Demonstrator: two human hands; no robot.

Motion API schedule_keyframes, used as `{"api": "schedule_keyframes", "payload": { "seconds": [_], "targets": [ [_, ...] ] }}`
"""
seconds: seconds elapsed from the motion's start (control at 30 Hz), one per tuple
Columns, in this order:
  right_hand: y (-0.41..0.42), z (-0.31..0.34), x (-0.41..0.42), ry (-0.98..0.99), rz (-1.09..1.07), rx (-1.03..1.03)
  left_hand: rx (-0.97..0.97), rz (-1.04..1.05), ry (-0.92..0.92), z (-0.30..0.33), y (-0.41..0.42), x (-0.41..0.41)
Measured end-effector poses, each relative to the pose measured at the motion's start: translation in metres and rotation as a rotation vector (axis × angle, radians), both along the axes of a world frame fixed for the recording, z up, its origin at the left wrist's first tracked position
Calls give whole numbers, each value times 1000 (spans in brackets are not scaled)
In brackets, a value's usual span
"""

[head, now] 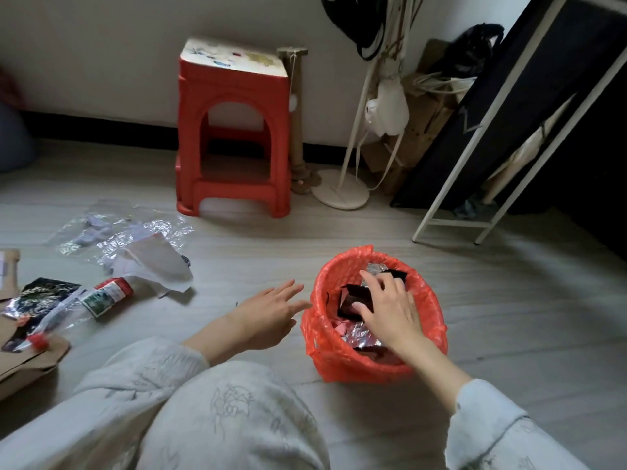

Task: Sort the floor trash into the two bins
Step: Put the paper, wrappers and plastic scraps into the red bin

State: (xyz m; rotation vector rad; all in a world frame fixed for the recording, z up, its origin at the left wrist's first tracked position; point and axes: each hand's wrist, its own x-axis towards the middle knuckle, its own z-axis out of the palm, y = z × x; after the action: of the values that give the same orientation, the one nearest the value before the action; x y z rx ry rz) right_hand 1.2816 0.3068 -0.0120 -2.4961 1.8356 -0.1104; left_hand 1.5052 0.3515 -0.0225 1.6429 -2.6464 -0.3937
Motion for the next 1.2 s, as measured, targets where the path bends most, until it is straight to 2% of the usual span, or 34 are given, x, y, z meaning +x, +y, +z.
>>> {"api": "schedule_keyframes", "payload": {
  "seconds": [0.07,0.13,0.23,0.4,0.57,0.67,0.8,0.93,1.07,1.2],
  "targets": [
    [-6,-21,-1,92,-31,302,1,10,6,0,2,2],
    [-8,-47,-5,165,-55,522,0,25,12,-2,4,6],
    [-9,-74,-11,192,-101,653,7,43,7,-7,7,16],
    [-20,-59,-5,194,-95,629,30,72,-20,-9,8,31],
    [-22,-23,17,13,-130,292,43,86,-65,6,6,46],
    [-21,-1,52,-107,-29,180,54,90,-102,24,4,66],
    [-24,12,116,-230,138,217,92,182,-106,41,2,110],
    [-31,9,184,-200,307,283,154,325,-31,40,3,162],
    [-55,-12,242,-106,386,358,181,447,19,10,5,217],
    [-86,-57,295,12,411,440,240,526,62,-52,5,272]
  ]
}}
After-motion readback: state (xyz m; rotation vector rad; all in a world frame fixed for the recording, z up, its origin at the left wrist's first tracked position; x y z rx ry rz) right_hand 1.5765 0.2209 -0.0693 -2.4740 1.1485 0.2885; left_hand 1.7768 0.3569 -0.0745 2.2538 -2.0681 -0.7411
